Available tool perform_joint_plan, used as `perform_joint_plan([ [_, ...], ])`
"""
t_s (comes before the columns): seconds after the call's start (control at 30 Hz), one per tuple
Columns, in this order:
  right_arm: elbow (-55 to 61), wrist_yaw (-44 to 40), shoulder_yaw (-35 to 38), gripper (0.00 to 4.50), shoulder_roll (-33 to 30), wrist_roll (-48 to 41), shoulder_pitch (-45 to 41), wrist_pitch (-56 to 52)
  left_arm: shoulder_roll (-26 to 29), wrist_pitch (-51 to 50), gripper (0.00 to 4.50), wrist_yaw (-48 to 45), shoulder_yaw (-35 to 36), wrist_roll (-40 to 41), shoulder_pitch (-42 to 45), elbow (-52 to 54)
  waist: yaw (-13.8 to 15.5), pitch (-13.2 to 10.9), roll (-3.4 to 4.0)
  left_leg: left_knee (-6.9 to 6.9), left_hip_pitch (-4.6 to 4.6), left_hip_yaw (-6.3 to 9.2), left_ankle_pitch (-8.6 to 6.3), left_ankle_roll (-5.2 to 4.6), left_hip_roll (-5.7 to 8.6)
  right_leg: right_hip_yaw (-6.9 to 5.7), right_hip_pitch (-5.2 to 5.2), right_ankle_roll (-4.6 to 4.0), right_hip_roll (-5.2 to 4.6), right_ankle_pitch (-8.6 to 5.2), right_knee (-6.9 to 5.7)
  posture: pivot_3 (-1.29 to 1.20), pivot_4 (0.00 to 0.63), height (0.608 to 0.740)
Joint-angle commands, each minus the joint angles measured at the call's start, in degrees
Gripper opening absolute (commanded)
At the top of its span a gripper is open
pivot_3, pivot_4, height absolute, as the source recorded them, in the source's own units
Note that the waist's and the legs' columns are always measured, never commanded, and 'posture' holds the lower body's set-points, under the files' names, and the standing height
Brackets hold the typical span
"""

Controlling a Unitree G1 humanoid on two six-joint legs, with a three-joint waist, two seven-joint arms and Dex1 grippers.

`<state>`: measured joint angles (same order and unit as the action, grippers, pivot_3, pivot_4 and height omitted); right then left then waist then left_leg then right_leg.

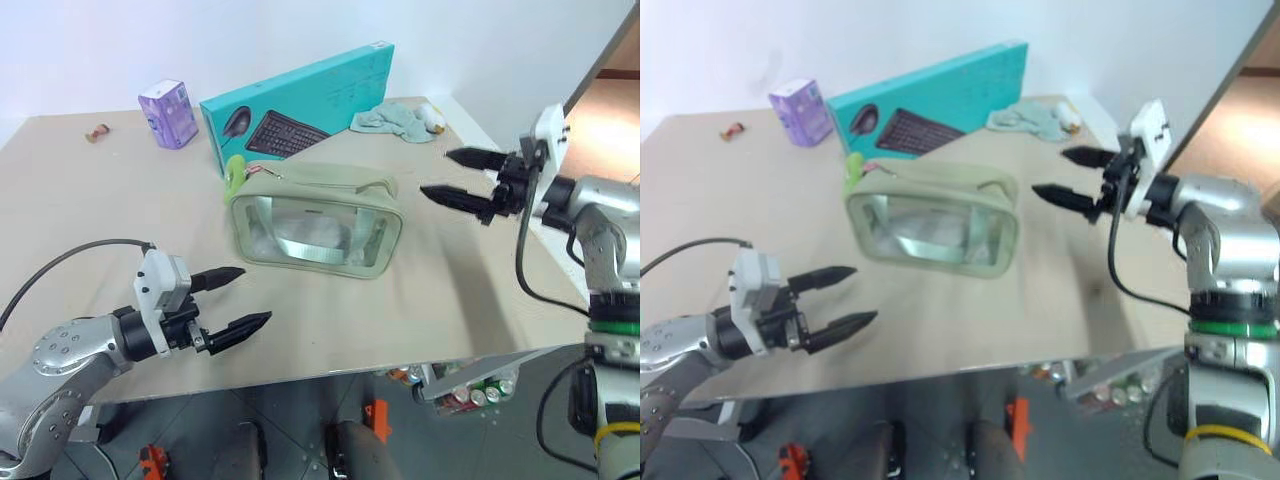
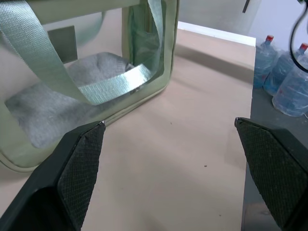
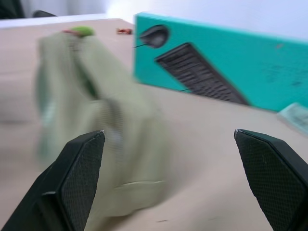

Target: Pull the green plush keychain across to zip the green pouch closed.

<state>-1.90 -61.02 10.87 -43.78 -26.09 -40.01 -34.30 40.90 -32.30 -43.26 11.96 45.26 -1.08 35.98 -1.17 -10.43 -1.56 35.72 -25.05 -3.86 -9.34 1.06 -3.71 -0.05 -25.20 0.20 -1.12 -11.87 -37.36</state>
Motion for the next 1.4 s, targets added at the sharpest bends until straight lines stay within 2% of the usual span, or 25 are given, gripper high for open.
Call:
perform_joint_plan([
  [0.03, 11.1, 5.4, 3.1, 4.46, 1.1, -5.7, 2.3, -6.3, -0.7, 1.2, 4.50, 0.3, 0.0, -0.2, 1.8, -0.1, 0.0, 0.0, 0.00, 0.04, 0.00, 0.03, 0.00, 0.00, 0.00, 0.00, 0.02, -0.02, 0.01, 0.00, 0.00, 0.00, 0.150, 0.740],
  [0.2, 16.2, 11.7, 1.0, 4.46, 5.9, -7.3, 5.4, -7.9, -1.4, 1.1, 4.50, 0.2, -1.3, -1.2, 3.1, -0.3, 0.0, 0.0, -0.07, 0.28, -0.02, 0.01, 0.01, -0.01, 0.01, 0.10, 0.06, 0.06, 0.02, 0.09, 0.00, 0.00, 0.150, 0.740],
  [0.4, 13.8, 12.1, -2.0, 4.46, 7.2, -5.7, 7.6, -5.6, -1.6, 1.1, 4.50, 0.5, -1.2, -2.2, 3.0, 0.0, 0.0, 0.0, -0.07, 0.43, -0.09, -0.01, 0.03, -0.05, 0.05, 0.14, 0.08, 0.10, -0.02, 0.11, 0.01, 0.00, 0.150, 0.740],
  [0.53, 13.0, 12.2, -2.7, 3.31, 7.2, -5.1, 8.4, -4.1, -1.8, 0.9, 4.50, 1.0, -0.9, -2.3, 2.3, 0.8, 0.0, 0.0, -0.07, 0.41, -0.10, -0.01, 0.03, -0.05, 0.04, 0.13, 0.06, 0.10, 0.00, 0.11, 0.01, 0.00, 0.150, 0.740],
  [0.63, 12.4, 12.1, -3.2, 2.23, 7.5, -5.1, 8.1, -3.3, -1.9, 0.9, 4.50, 1.2, -0.8, -2.5, 1.9, 1.1, 0.0, 0.0, -0.07, 0.38, -0.09, 0.00, 0.03, -0.04, 0.03, 0.13, 0.05, 0.10, 0.03, 0.11, 0.01, 0.00, 0.150, 0.740],
  [0.7, 12.1, 11.7, -3.8, 1.67, 7.4, -5.0, 8.0, -2.7, -1.9, 1.0, 4.50, 1.3, -0.8, -2.6, 1.7, 1.1, 0.0, 0.0, -0.07, 0.37, -0.09, 0.01, 0.02, -0.04, 0.03, 0.13, 0.05, 0.10, 0.04, 0.11, 0.01, 0.00, 0.150, 0.740],
  [0.83, 11.2, 11.0, -4.6, 0.14, 7.2, -4.7, 7.5, -1.6, -1.9, 1.0, 4.50, 1.8, -0.8, -2.6, 1.7, 1.0, 0.0, 0.0, -0.07, 0.37, -0.09, 0.02, 0.03, -0.04, 0.03, 0.13, 0.05, 0.10, 0.04, 0.11, 0.01, 0.00, 0.150, 0.740],
  [0.93, 9.3, 8.9, -6.0, 0.06, 6.7, -3.1, 6.3, 1.1, -2.0, 1.1, 4.50, 2.2, -0.5, -2.6, 1.9, 0.6, 0.0, 0.0, -0.07, 0.38, -0.08, 0.00, 0.03, -0.04, 0.03, 0.15, 0.05, 0.10, 0.04, 0.11, 0.01, 0.00, 0.150, 0.740],
  [1.2, -12.3, -10.4, -11.0, 0.06, 4.6, 2.8, -6.8, 19.2, -1.9, 1.3, 4.50, 2.3, -0.4, -3.0, 2.2, 0.0, -0.1, 0.0, -0.08, 0.41, -0.06, 0.03, 0.05, -0.08, 0.03, 0.23, 0.02, 0.04, 0.14, 0.15, 0.02, 0.00, 0.150, 0.740],
  [1.4, -26.2, -21.1, -13.3, 0.06, 5.2, 5.7, -14.5, 28.2, -1.8, 1.1, 4.50, 2.7, 0.1, -2.8, 1.7, 0.7, 0.0, 0.0, -0.08, 0.36, -0.10, 0.03, -0.01, -0.05, 0.05, 0.25, 0.01, 0.05, 0.15, 0.15, 0.03, 0.00, 0.150, 0.740],
])
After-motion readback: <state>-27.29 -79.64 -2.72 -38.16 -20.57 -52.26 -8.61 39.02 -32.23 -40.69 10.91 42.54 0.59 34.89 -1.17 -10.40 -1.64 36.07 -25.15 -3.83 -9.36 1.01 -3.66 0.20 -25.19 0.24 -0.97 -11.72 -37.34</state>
